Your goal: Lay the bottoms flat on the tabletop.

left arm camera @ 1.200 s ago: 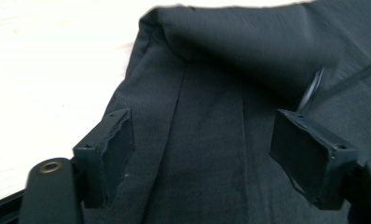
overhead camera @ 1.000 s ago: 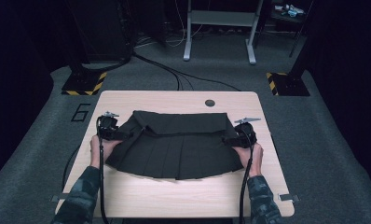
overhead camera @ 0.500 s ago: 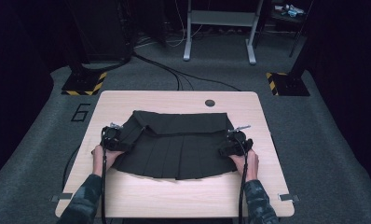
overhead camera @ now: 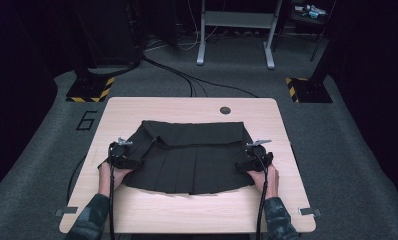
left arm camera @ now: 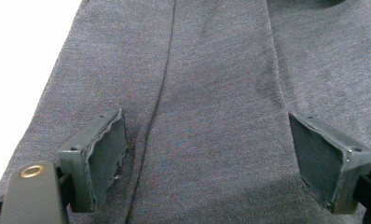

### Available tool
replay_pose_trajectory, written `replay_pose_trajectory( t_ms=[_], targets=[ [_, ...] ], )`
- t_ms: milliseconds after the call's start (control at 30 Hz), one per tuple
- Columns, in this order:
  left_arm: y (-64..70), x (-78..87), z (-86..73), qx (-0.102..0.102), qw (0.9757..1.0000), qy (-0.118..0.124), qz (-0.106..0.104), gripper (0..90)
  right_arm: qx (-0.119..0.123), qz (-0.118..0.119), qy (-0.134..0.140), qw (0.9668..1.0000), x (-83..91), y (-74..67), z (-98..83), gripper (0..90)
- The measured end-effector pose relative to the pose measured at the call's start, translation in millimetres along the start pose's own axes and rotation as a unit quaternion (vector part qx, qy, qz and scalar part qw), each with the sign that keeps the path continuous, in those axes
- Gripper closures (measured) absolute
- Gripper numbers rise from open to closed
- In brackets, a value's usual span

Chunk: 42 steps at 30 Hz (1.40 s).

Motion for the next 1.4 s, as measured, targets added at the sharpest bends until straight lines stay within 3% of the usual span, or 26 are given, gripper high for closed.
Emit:
replay_pose_trajectory(
  t_ms=[867, 967, 1067, 1167, 1300, 1400],
  targets=[
    [27.8, 58.8, -48.9, 0.005, 0.9995, 0.031, 0.004, 15.4, 0.019, 0.018, 0.017, 0.9995, 43.4, -24.4, -39.2, 1.6],
    [28.3, 62.5, -50.1, 0.003, 0.9997, 0.022, 0.000, 15.2, 0.017, 0.018, 0.016, 0.9996, 47.1, -27.1, -42.4, 1.6],
    [28.9, 66.6, -44.6, 0.015, 0.9996, 0.023, 0.000, 14.2, 0.019, 0.031, 0.015, 0.9992, 48.2, -25.8, -39.9, 3.8],
    [33.2, 73.1, -29.4, 0.019, 0.9987, 0.046, -0.007, 13.4, 0.016, 0.040, 0.027, 0.9987, 51.2, -27.1, -30.4, 4.6],
    [44.7, 74.3, -5.0, -0.007, 0.9979, 0.061, -0.019, 13.4, 0.019, 0.050, 0.051, 0.9973, 55.2, -32.1, -7.2, 10.0],
    [53.7, 65.4, 11.6, -0.019, 0.9971, 0.069, -0.027, 13.4, 0.022, 0.050, 0.063, 0.9965, 53.0, -34.9, 8.2, 12.8]
  ],
)
Point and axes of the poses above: each handheld gripper's, and its own axes: x roughly backward along the jaws, z roughly out of its top, y roughly to its right, the point moved 6 cm from there along -x, roughly forward along the jaws, and after that the axes turned 13 degrees about y, right-handed, at the moved point
